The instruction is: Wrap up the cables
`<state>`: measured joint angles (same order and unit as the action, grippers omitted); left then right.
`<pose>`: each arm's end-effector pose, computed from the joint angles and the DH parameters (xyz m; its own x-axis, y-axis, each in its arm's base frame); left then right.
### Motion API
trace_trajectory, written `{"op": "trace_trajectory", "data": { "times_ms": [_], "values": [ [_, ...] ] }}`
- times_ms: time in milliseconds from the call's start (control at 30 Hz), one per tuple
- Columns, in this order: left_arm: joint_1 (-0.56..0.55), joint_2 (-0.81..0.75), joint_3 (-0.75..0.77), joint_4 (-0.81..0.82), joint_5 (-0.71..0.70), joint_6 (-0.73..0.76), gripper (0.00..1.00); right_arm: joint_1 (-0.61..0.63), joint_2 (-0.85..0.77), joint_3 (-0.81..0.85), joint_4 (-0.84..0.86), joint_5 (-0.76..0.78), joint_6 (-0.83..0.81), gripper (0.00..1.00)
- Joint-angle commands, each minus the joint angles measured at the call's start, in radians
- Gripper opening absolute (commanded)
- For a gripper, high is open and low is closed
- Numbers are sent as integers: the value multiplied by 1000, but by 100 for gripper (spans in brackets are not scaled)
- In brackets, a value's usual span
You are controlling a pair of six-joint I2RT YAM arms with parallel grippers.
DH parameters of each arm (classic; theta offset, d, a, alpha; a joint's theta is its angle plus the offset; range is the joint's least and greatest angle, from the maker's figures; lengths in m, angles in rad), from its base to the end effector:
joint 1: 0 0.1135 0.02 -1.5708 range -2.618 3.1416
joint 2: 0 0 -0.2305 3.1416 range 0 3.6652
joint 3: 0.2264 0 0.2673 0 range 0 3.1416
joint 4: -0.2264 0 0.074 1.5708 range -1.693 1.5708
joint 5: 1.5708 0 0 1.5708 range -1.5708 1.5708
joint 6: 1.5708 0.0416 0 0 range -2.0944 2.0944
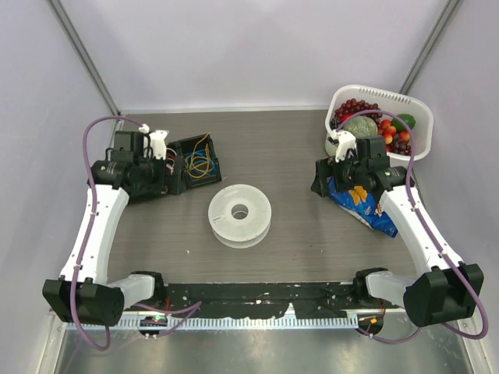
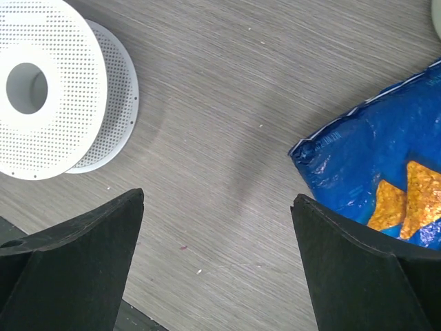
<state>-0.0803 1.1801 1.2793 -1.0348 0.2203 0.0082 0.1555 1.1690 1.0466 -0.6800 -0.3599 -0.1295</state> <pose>0.2519 -0.0294 0.3199 -0.8006 0.0725 -0.5948 0.2141 0.9617 -0.1710 0.2686 0.0569 0.2722 -0.6545 -0.2249 -0.7219 -0.4752 0.8649 0.1614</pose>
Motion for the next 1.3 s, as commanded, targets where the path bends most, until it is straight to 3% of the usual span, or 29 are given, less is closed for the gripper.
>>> {"op": "trace_trajectory", "data": {
  "times_ms": [0,100,200,433,600,867,1067,1267],
  "values": [
    [4,-40,32,105,-9,-1,100,-4,-12,41,0,-63,-10,93],
    [1,-4,72,82,23,88,100,-4,-11,43,2,-70,-12,93],
    [1,87,127,-62,112,284,100,-2,-14,35,8,-70,-12,93],
    [-4,277,137,-309,201,864,100,-5,-8,32,3,-97,-18,93],
    [-33,332,106,-352,257,1202,100,-4,1,39,-4,-91,-22,93],
    [-206,487,77,-271,260,1283,96,-4,23,53,-13,-96,-25,93],
    [-298,602,55,-134,183,1250,95,-5,32,52,-10,-88,-25,93],
    [-390,601,66,-50,247,1152,95,-7,41,53,-7,-94,-25,93]
  ]
}}
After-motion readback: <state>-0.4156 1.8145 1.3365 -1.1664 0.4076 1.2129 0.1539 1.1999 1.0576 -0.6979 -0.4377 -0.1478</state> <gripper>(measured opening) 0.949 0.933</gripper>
